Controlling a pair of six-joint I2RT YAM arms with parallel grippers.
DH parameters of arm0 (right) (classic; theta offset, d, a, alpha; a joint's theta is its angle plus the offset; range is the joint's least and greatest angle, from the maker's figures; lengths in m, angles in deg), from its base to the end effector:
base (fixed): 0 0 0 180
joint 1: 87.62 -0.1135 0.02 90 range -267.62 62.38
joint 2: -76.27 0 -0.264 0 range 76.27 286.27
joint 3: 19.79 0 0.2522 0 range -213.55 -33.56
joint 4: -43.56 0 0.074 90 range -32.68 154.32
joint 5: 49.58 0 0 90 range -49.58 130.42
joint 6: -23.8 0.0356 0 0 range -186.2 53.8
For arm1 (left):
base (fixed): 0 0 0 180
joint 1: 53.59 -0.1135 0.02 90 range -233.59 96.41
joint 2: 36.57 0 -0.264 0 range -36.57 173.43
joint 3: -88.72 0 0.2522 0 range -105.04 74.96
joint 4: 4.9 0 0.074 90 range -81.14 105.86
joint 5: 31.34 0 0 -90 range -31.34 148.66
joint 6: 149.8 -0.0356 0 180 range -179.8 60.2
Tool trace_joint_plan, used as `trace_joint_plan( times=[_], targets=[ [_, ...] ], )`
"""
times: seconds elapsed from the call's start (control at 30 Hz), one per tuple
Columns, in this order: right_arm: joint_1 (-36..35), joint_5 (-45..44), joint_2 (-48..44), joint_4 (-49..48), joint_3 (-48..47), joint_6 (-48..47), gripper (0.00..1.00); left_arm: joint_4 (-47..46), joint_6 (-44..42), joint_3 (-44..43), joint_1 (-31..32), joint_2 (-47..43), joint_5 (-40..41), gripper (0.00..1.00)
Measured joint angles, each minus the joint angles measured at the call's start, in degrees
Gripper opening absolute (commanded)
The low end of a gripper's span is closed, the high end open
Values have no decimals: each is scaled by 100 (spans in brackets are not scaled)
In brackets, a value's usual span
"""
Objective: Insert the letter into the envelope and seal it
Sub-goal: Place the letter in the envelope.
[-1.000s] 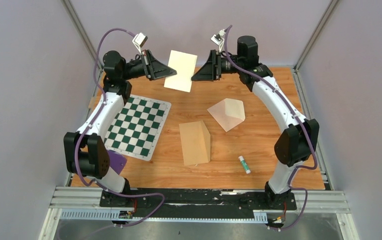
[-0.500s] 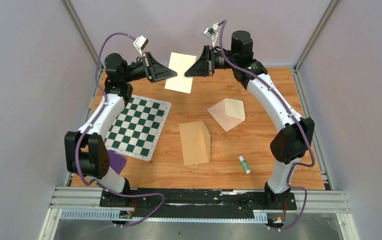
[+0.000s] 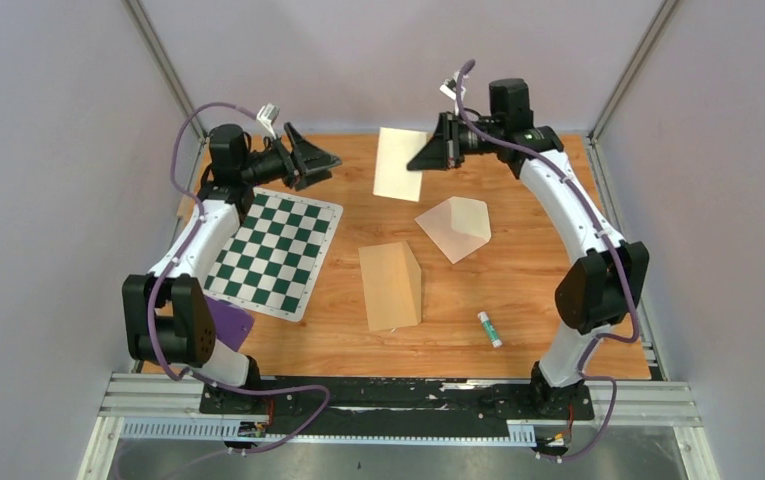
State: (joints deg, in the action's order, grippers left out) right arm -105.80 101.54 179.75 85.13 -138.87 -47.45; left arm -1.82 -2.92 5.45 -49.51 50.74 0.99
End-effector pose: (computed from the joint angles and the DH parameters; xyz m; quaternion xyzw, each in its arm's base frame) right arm 0.3764 0.1564 0.3981 -0.2659 0.7315 0.5535 0.2965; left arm 0.3485 -0.0550 0.3479 -0.0061 0.7301 -0.6057 0.3163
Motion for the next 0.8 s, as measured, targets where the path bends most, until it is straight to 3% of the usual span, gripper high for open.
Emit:
trace_joint_plan(
  times=[0.17, 0.33, 0.6, 0.7, 0.8],
  targets=[
    [415, -385, -717, 1340, 1276, -848, 0, 1508, -905, 826, -146, -293, 1176, 77],
    [350, -654, -1113, 2168, 2500, -1185, 0, 2306, -1287, 1672, 33, -221, 1692, 72],
    [190, -1176, -717, 2459, 2846, -1403, 0, 2356, -1375, 2299, 966, 111, 2168, 73],
    [109, -1379, -533, 2391, 2846, -1375, 0, 2151, -1266, 2546, 1141, 232, 2267, 67],
    [-20, -1587, -330, 2247, 2846, -1279, 0, 1895, -1084, 2806, 1207, 310, 2282, 69]
  ],
)
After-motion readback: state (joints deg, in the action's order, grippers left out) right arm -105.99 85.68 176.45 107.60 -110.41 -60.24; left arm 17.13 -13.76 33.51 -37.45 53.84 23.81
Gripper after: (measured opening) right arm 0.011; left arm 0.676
